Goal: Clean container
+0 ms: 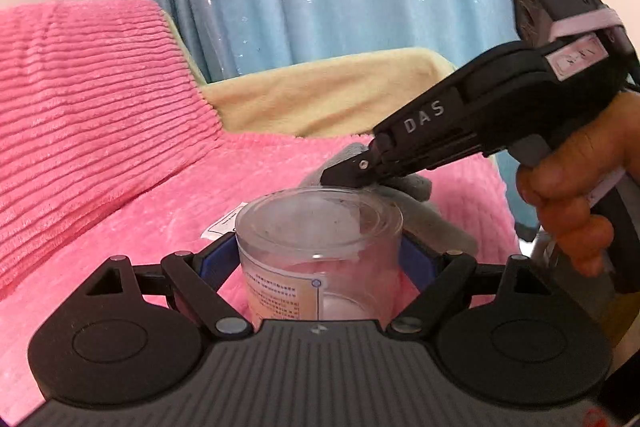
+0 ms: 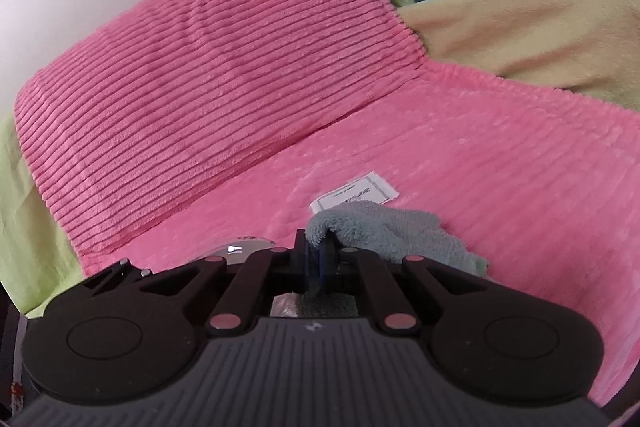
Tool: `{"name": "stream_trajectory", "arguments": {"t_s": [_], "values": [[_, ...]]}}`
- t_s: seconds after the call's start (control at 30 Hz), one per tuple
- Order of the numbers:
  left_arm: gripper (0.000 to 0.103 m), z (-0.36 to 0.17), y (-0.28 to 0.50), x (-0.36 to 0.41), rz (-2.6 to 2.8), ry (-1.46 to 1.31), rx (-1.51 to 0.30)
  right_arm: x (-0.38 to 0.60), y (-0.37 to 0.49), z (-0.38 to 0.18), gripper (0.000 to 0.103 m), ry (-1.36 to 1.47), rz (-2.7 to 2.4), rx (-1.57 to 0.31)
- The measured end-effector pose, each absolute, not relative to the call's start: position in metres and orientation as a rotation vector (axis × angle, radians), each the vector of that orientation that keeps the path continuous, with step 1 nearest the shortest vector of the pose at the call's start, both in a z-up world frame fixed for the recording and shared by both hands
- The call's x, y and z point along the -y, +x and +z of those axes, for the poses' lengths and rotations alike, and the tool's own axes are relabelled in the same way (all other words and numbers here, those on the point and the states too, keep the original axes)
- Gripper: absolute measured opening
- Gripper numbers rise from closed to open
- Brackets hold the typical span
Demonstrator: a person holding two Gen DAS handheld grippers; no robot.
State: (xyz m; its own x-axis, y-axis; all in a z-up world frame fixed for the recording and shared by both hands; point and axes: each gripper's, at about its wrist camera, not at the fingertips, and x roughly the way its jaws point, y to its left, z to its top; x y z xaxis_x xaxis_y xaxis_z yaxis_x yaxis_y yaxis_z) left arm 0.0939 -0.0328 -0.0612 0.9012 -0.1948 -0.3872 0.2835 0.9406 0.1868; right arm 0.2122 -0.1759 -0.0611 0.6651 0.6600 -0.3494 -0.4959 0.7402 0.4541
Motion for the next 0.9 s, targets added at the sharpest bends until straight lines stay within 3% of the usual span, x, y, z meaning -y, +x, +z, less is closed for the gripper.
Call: {"name": "stream_trajectory", "arguments": {"t_s": [0.23,0.9], "values": [[0.085,-0.067,0.095,0.026,-0.243,0.213,-0.364,0.186,0.204,-0.047,0.004,0.406,0.743,-0.438],[0.085,-0.069,0.091,0.03,-0.241,0.276,-0.38,0.165,0.181,-0.053,0.004,0.281,1.021,-0.627]]}}
